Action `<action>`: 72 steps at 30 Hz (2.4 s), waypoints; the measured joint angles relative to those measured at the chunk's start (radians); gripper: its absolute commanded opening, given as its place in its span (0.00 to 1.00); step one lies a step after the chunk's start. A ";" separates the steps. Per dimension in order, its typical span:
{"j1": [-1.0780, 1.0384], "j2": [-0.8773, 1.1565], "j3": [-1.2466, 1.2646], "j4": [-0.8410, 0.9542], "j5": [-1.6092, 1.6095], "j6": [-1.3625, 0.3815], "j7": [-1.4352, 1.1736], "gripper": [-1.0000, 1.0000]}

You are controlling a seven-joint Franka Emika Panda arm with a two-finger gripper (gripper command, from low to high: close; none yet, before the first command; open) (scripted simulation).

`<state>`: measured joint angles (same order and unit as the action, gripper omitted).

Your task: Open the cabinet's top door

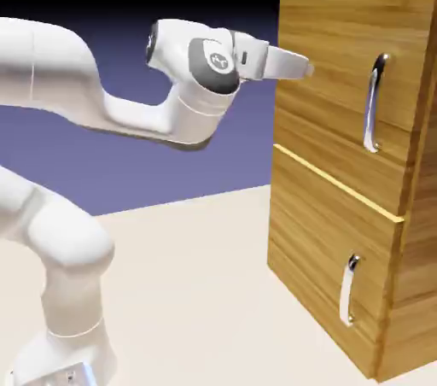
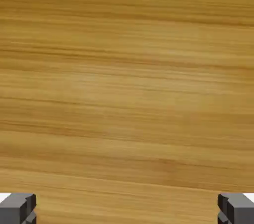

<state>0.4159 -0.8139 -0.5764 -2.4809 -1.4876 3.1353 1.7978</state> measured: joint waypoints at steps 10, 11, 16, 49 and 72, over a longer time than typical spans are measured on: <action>0.118 -0.071 -0.169 0.096 -0.435 0.029 0.309 0.50; 0.130 -0.078 -0.185 0.106 -0.478 0.032 0.340 0.50; 0.189 -0.114 -0.270 0.154 -0.696 0.046 0.494 0.50; 0.074 -0.169 -0.277 0.073 -1.114 -0.126 0.913 0.00; -0.753 -0.439 0.359 -0.354 -0.434 -0.124 0.703 0.00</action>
<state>-0.3368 -1.2527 -0.2178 -2.8353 -1.9212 3.0115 2.5007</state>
